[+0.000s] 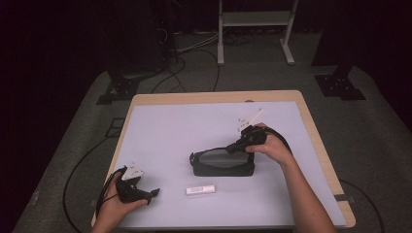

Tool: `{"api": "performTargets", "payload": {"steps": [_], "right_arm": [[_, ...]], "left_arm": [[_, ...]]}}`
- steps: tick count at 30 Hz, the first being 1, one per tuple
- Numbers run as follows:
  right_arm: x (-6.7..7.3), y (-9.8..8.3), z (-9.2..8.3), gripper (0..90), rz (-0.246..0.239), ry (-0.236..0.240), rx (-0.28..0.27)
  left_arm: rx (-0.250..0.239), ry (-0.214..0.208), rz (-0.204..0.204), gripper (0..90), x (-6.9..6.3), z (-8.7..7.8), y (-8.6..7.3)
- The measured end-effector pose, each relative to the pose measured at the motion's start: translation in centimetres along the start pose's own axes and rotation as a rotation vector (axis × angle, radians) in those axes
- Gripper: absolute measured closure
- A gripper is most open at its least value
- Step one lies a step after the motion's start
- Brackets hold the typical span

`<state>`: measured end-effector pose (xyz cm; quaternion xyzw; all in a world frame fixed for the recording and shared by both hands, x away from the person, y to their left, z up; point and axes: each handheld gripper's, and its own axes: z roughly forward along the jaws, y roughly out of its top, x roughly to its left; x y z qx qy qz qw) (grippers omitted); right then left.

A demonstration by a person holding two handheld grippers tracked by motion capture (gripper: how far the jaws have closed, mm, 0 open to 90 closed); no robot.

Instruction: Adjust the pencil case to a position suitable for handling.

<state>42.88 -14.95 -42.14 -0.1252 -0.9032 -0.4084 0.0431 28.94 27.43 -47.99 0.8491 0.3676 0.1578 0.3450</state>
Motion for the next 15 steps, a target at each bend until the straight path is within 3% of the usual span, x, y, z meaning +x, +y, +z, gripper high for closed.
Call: {"api": "performTargets", "payload": {"steps": [4, 15], "right_arm": [[0.1, 0.1, 0.0, 79.8, -0.004, 0.001, -0.007], [0.7, 0.2, -1.0, 58.9, -0.001, -0.057, -0.041]], "left_arm": [[0.0, 0.0, 0.0, 0.0, 0.0, 0.0, 0.0], [0.0, 0.0, 0.001, 0.0, 0.0, 0.0, 0.0]]}}
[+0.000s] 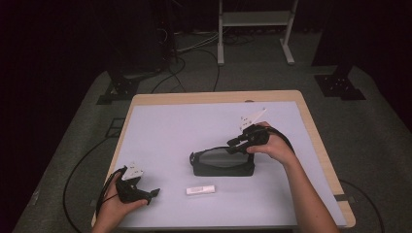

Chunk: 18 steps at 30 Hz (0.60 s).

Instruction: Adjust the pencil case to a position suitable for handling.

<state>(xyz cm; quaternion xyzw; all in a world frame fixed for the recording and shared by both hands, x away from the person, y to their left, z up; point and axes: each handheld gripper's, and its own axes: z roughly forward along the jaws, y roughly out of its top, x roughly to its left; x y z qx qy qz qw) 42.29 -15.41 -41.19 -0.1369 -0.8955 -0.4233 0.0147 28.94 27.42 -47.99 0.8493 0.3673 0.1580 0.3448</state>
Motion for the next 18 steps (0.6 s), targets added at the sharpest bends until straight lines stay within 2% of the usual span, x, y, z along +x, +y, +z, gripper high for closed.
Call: {"api": "performTargets", "payload": {"steps": [10, 18], "right_arm": [[0.4, -0.8, -1.9, 35.6, 0.037, -0.099, -0.058], [0.9, -2.0, -3.3, 28.7, 0.065, -0.155, -0.079]], "left_arm": [[0.003, 0.001, 0.003, 0.0, 0.0, 0.0, 0.0], [0.003, 0.001, 0.004, 0.0, 0.0, 0.0, 0.0]]}}
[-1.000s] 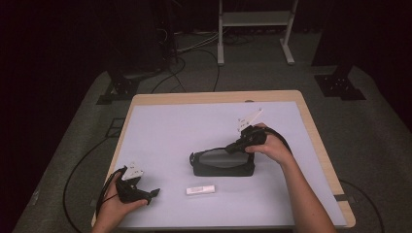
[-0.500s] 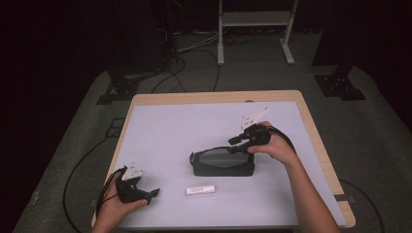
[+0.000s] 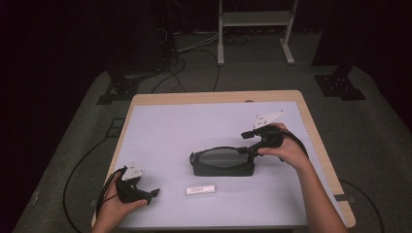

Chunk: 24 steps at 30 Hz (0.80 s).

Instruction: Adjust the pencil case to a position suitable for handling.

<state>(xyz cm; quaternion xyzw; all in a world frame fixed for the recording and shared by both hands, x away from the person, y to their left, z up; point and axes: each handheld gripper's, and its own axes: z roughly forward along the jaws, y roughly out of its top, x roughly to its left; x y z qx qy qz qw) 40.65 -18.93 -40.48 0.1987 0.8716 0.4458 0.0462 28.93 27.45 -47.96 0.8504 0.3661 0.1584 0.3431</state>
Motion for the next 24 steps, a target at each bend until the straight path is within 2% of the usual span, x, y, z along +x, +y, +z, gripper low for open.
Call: {"api": "performTargets", "payload": {"steps": [4, 6, 10, 15, 24], "right_arm": [[-0.1, -1.1, -1.4, 25.3, 0.037, -0.037, -0.03], [-0.1, -1.3, -1.6, 24.9, 0.04, -0.044, -0.032], [-0.2, -2.2, -2.8, 22.6, 0.066, -0.086, -0.04], [-0.3, -2.7, -3.3, 20.8, 0.083, -0.111, -0.055], [0.1, -4.6, -4.2, 18.0, 0.126, -0.188, -0.055]], "left_arm": [[-0.001, 0.0, 0.001, 0.0, 0.0, 0.0, 0.0], [-0.003, -0.001, -0.002, 0.0, 0.0, 0.0, 0.0], [-0.005, -0.001, -0.004, 0.0, 0.0, 0.0, 0.0], [-0.005, -0.001, -0.004, 0.0, 0.0, 0.0, 0.0], [-0.005, 0.0, -0.003, 0.0, 0.0, 0.0, 0.0]]}}
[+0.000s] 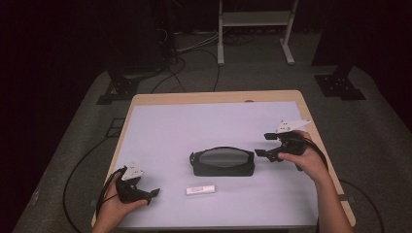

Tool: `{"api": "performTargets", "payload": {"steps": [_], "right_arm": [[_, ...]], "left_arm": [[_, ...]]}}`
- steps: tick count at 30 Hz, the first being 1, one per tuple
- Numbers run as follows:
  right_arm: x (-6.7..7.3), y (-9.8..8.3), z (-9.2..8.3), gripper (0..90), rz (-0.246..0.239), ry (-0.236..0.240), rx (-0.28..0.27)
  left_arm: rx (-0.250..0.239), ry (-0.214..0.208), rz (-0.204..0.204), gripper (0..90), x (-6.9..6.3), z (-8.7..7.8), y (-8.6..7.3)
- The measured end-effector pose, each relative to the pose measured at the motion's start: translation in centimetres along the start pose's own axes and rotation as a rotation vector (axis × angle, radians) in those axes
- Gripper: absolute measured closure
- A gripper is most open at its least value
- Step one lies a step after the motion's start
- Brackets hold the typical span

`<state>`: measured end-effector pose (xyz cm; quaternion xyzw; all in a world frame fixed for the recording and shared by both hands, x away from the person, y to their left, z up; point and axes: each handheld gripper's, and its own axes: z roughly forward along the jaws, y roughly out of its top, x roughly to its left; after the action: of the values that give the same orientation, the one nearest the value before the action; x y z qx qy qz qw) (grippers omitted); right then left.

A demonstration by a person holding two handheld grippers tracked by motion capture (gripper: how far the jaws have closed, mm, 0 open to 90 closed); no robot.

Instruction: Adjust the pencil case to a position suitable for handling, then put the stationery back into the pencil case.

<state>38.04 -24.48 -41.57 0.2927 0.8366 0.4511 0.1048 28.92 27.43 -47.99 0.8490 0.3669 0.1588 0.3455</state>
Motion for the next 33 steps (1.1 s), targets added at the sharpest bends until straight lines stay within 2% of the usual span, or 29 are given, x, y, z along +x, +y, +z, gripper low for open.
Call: {"api": "performTargets", "payload": {"steps": [12, 20, 25, 33], "right_arm": [[-0.2, -2.4, -1.6, 17.8, 0.032, -0.06, 0.0], [-0.2, -4.4, -2.0, 17.7, 0.048, -0.113, 0.047], [-0.1, -4.9, -2.0, 17.3, 0.046, -0.15, 0.072], [-0.7, -6.2, -2.2, 17.3, 0.062, -0.198, 0.089]], "left_arm": [[0.0, 0.001, 0.0, 0.0, 0.0, 0.0, 0.0], [0.0, 0.001, 0.001, 0.0, 0.0, 0.0, 0.0], [-0.001, 0.001, 0.001, 0.0, 0.0, 0.0, 0.0], [-0.001, 0.001, 0.001, 0.0, 0.0, 0.0, 0.0]]}}
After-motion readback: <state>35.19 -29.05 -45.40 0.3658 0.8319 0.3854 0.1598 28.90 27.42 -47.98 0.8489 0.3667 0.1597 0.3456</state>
